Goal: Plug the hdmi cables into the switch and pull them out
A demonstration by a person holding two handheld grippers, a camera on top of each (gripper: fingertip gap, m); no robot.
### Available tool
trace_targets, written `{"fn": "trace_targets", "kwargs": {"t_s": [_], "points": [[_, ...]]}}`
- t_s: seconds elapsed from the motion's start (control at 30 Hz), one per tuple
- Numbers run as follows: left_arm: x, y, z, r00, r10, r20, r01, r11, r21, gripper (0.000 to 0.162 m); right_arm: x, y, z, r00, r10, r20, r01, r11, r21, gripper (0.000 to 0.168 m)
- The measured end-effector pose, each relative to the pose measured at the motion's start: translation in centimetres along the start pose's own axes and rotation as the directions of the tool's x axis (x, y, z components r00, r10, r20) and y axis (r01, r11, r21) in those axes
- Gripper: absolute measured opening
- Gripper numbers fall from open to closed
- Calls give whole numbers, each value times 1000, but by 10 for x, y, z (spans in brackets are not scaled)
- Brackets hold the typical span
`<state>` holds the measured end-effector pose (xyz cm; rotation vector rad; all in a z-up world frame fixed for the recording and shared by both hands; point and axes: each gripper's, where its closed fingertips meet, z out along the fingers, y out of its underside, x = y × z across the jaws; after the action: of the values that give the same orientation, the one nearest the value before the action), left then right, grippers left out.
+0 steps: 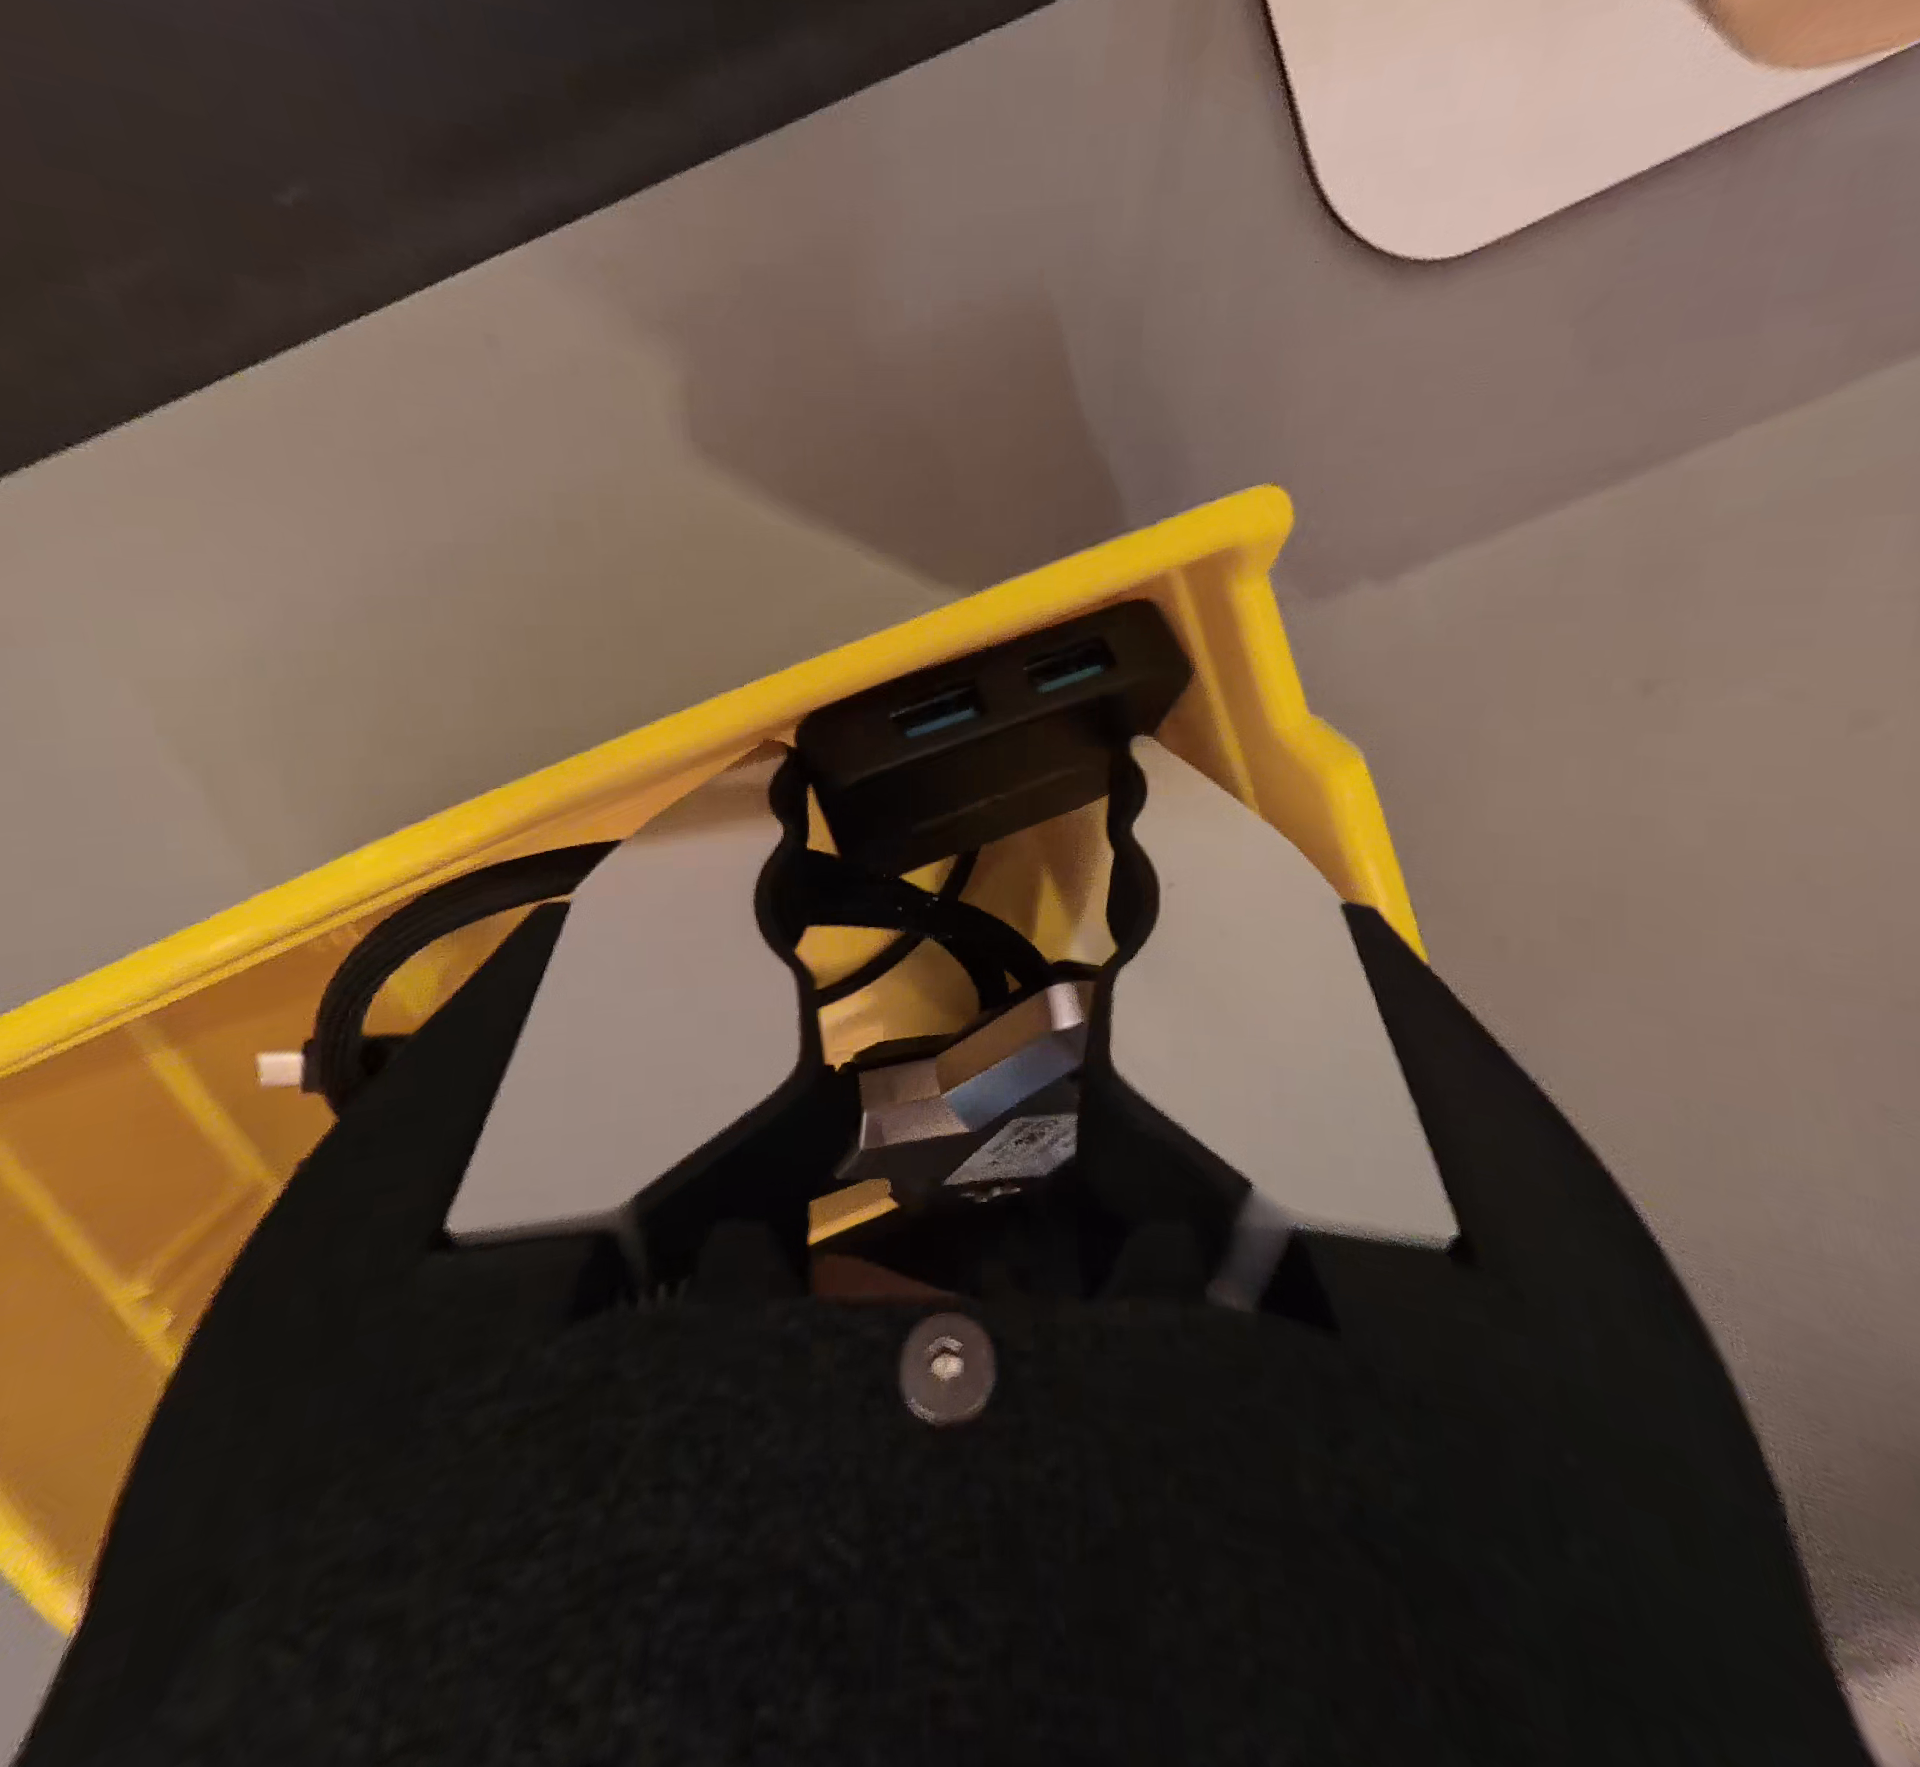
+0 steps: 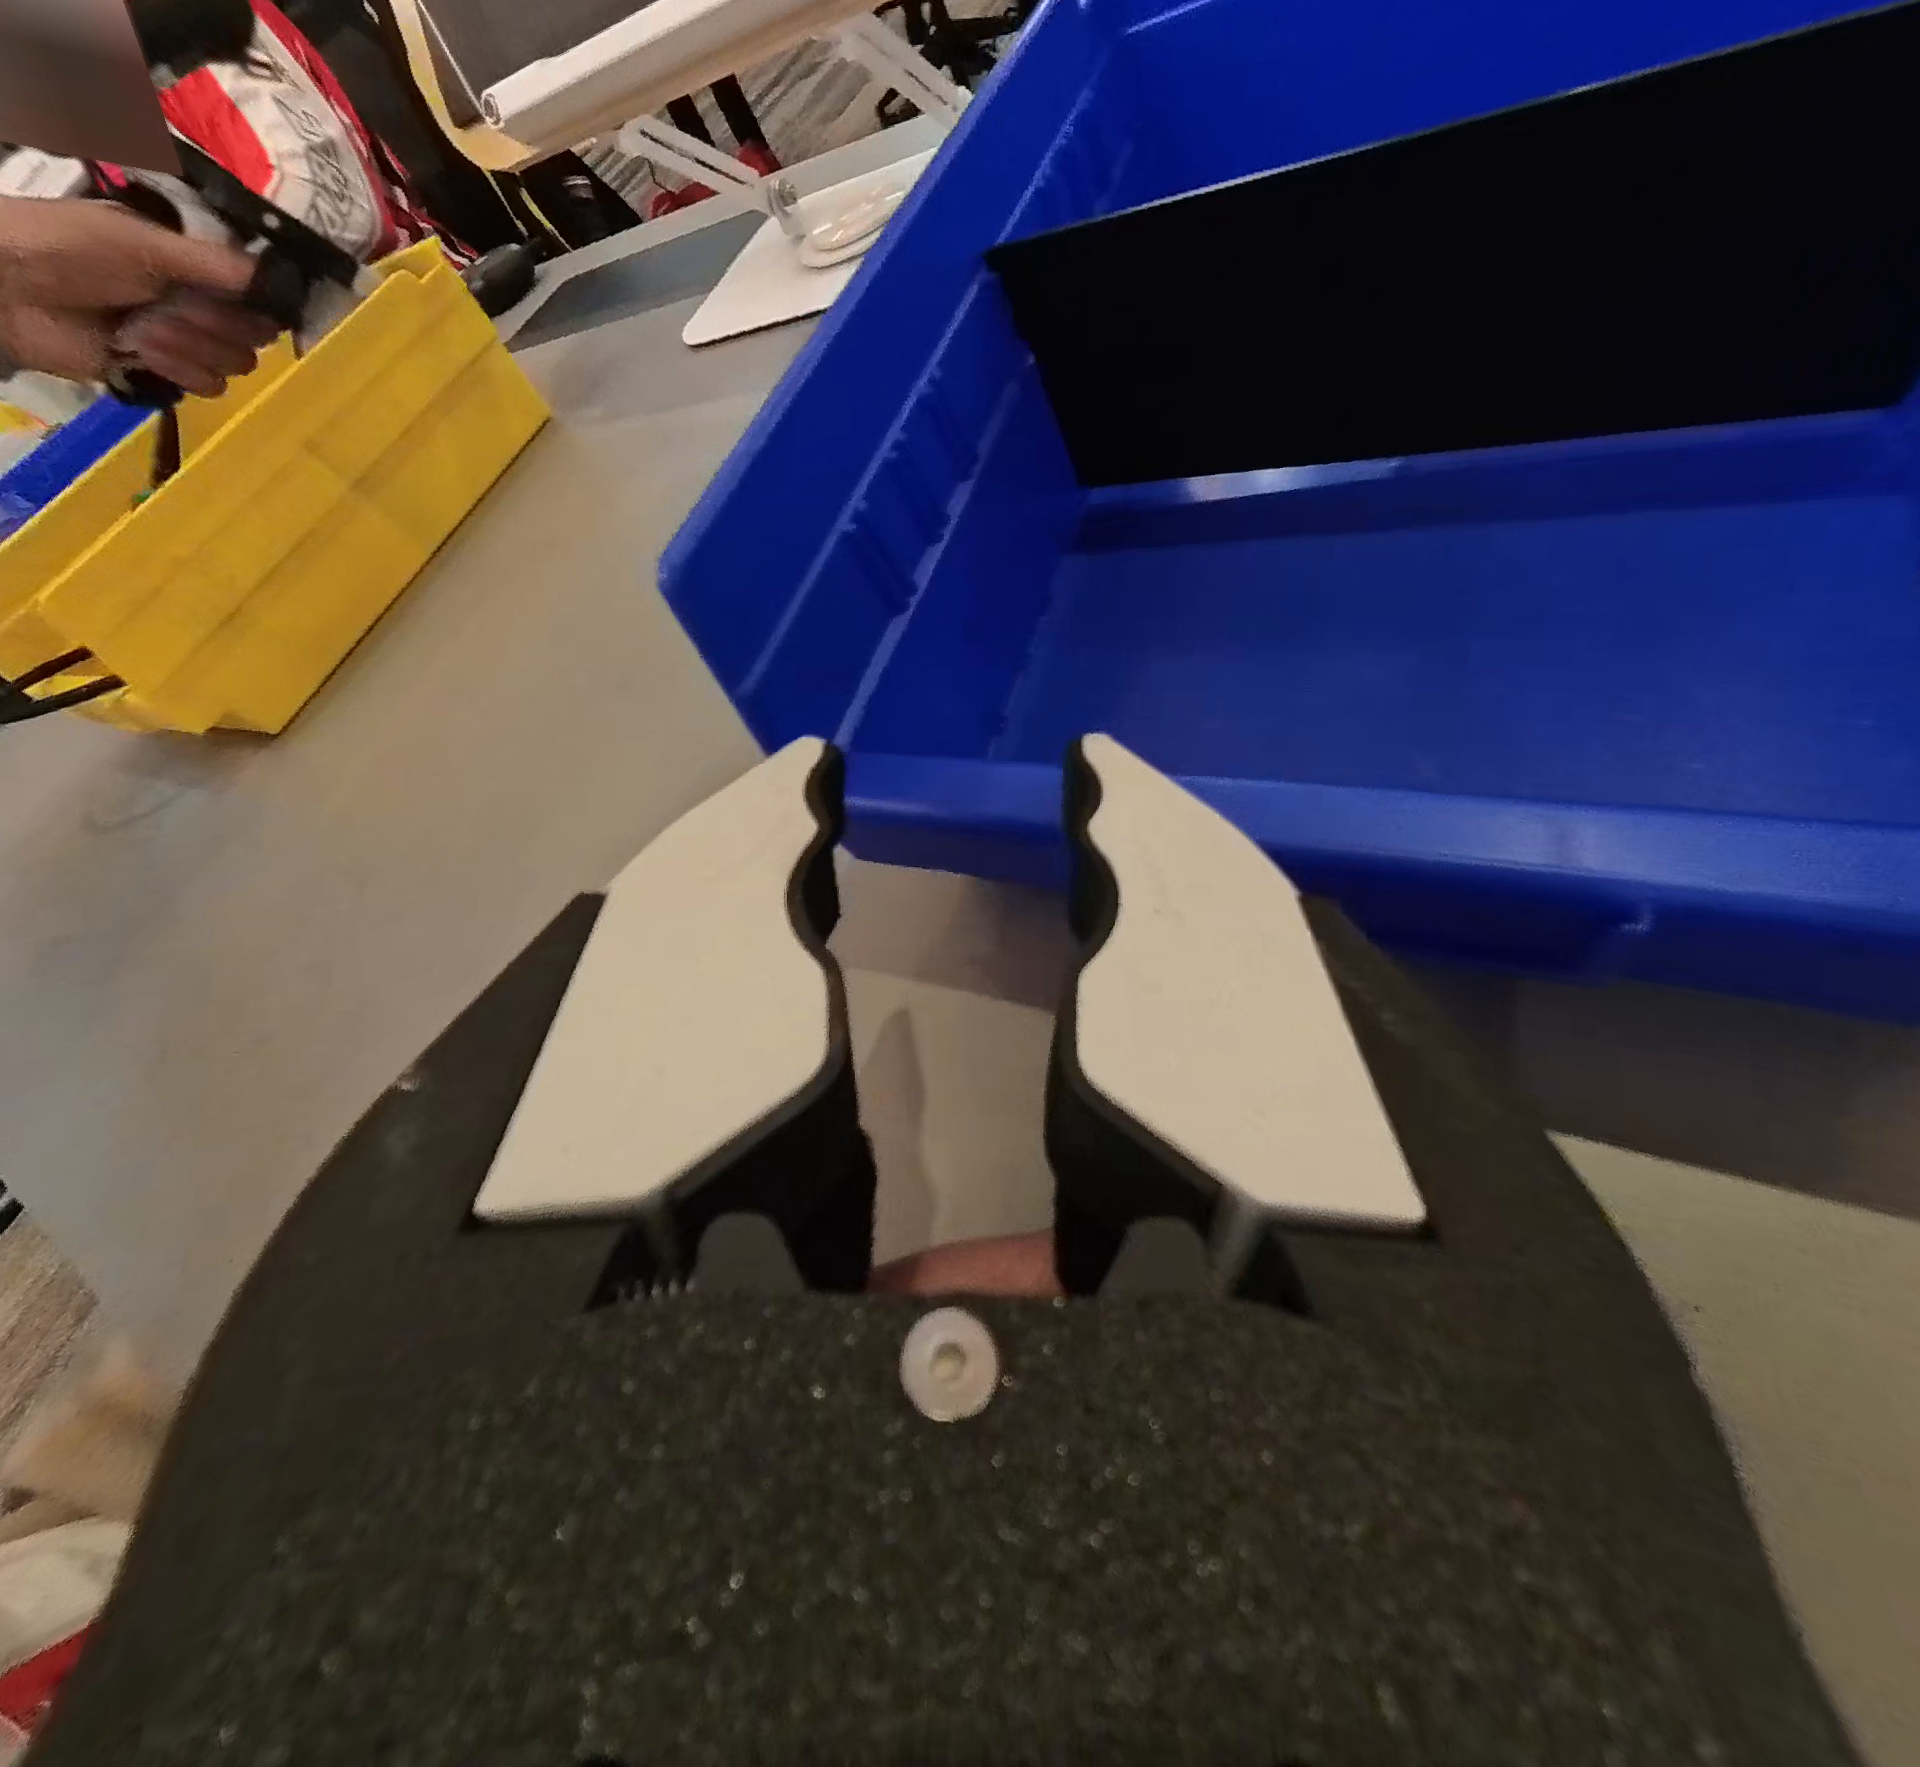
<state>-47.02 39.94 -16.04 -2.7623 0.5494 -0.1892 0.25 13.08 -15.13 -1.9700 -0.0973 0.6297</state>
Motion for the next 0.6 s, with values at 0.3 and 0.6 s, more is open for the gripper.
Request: {"fn": "trace_targets", "kwargs": {"t_s": [0.3, 0.6], "points": [[-11, -7, -1, 990, 88, 114, -99, 991, 89, 35, -4, 2, 2, 1000, -6, 7, 6, 1000, -5, 38], [20, -7, -11, 961, 255, -107, -231, 953, 196, 23, -6, 2, 3, 1000, -5, 15, 5, 1000, -9, 38]]}}
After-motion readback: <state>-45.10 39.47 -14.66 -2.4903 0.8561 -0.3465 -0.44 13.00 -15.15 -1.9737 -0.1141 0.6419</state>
